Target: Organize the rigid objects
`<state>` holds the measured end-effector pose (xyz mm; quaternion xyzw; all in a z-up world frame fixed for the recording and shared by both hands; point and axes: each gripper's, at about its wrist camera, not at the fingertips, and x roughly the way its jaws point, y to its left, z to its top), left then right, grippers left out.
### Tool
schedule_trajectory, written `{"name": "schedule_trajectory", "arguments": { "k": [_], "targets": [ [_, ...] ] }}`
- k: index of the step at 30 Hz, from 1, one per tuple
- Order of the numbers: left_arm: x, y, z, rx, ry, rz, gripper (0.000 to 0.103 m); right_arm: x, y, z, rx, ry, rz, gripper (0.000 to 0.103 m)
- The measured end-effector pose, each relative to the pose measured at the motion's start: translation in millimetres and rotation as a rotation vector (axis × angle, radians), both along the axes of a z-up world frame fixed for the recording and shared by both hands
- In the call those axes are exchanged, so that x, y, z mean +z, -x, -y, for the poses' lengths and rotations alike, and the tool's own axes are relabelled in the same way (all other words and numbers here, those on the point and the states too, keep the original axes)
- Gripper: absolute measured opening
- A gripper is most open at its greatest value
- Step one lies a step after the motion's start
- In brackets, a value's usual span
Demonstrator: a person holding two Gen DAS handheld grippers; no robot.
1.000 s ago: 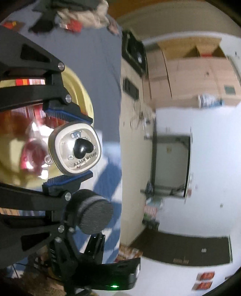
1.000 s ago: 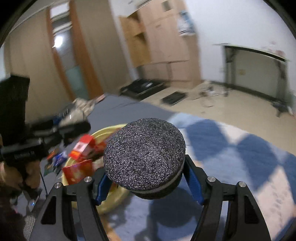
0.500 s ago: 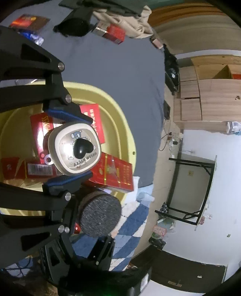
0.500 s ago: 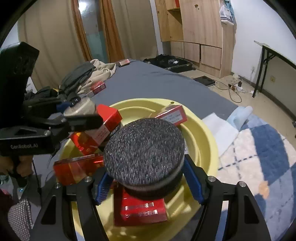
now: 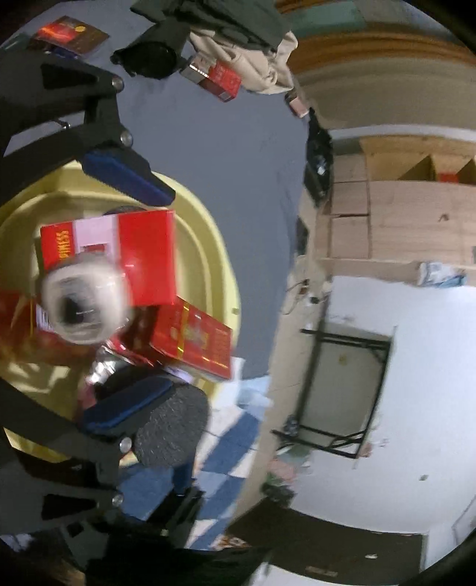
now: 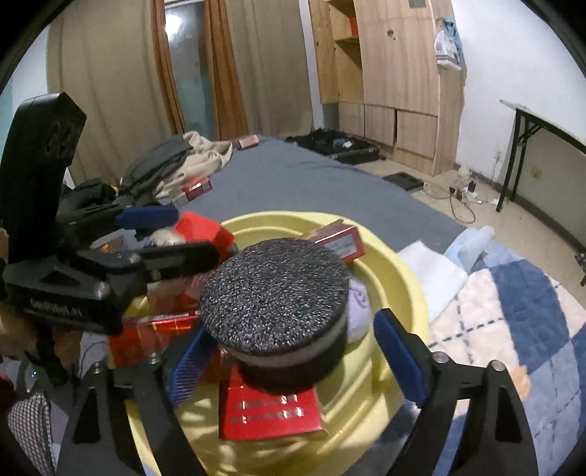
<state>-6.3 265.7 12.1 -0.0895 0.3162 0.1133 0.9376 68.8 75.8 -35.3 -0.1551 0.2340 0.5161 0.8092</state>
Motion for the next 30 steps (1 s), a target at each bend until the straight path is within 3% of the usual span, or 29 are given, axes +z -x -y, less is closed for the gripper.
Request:
{"name": "schedule_trajectory", "arguments": {
  "k": [3, 9, 12, 15, 19, 21, 24, 28, 30],
  "targets": [
    [12, 2, 11, 0.023, -0.003, 0.036, 0.103, 7, 3, 23, -0.014, -0.053, 0.015, 0.102],
    [21, 1, 29, 0.122, 0.029, 0.028, 0.103, 19, -4, 74, -0.068, -0.135, -0.023, 0.103],
    [22, 4, 48, 0.165, 0.033, 0.021, 0.103, 24, -7, 99, -0.099, -0.137, 0.0, 0.103],
    [19, 5, 71, 0.167, 0.055, -0.004, 0.103, 25, -13, 124, -0.144, -0.121, 0.019, 0.103],
    [11, 5, 97, 0.201, 0.014, -0.034, 0.103, 21, -22, 147, -0.165, -0.084, 0.014, 0.103],
    [4, 12, 107, 0.202, 0.058, -0.055, 0.103, 15, -25, 151, -0.155, -0.029, 0.017, 0.103],
    [-6, 21, 121, 0.227, 0.066, -0.097, 0.103, 6, -22, 155, -0.075, 0.055, 0.021, 0.103],
    [-26, 47, 143, 0.306, 0.049, -0.088, 0.103, -17, -13, 147, 0.039, 0.072, 0.017, 0.103],
    [-45, 49, 158, 0.298, 0.019, -0.166, 0.103, -30, -7, 136, 0.044, 0.114, 0.025, 0.103]
  ]
}}
